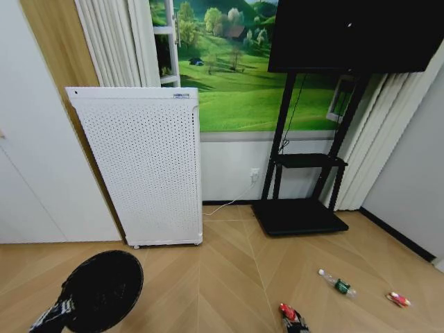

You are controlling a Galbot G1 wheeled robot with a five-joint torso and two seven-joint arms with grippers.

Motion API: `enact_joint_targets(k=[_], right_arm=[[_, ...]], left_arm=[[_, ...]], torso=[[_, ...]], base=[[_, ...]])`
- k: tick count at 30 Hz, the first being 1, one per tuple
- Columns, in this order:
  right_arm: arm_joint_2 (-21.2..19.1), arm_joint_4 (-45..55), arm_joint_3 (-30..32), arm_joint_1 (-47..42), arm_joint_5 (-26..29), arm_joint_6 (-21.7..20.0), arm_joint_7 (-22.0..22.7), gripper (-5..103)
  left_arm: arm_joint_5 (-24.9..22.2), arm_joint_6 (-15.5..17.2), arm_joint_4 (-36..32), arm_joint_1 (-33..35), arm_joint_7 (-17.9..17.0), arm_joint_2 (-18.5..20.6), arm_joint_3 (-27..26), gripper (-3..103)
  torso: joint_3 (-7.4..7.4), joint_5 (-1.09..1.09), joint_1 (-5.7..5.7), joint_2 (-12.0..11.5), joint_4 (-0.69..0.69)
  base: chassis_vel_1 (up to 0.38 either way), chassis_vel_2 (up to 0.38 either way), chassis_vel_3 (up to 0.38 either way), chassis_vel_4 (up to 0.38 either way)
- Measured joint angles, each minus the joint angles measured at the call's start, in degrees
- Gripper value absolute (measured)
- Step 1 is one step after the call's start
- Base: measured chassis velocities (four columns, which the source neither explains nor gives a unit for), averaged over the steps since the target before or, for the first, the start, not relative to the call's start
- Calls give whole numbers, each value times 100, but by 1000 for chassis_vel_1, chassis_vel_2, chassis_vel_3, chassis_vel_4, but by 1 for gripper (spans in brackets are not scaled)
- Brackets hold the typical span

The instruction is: Pick up the trash bin and place the garbage on the floor into it.

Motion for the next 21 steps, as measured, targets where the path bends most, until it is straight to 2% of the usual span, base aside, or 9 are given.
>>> enact_joint_targets(k=[2,4,5,7,10,12,17,18,21], right_arm=[[-42,340,-16,-115,374,-61,-145,55],[-138,1443,-78,-468,1528,-383,-506,55],[-138,1443,-78,-468,1528,-383,-506,55],[-229,2496,-144,-868,2286,-683,-887,55],[-284,3179,-185,-1131,2544,-821,-1150,55],[-325,4176,-340,-1431,2687,-978,-1395,55],[-528,4769,-862,-1352,2764,-1146,-1418,55],[-669,4935,-1172,-1217,2790,-1211,-1417,55],[-790,5222,-1509,-1195,2892,-1239,-1677,55]], left_arm=[[10,22,73,-23,33,48,65,6],[-85,163,236,-120,42,243,332,6],[-85,163,236,-120,42,243,332,6],[-460,307,315,-191,-192,587,789,6],[-743,407,349,-259,-356,839,1135,6],[-1113,525,491,-587,-607,1236,1641,6],[-1581,627,551,-960,-901,1426,2002,6],[-1736,656,584,-1112,-1018,1461,2142,6],[-1941,670,876,-1714,-1113,1724,2702,6]], torso=[[0,-1,0,0,2],[0,-1,0,0,4],[0,-1,0,0,4],[0,-4,0,0,1],[0,-2,0,0,-1],[0,-6,0,0,0],[0,-2,0,0,-3],[0,-1,0,0,11],[1,-1,0,0,3]], base=[[0,0,0,0],[0,0,0,0],[0,0,0,0],[0,0,0,0],[0,0,0,0],[0,0,0,0],[0,0,0,0],[0,0,0,0],[0,0,0,0]])
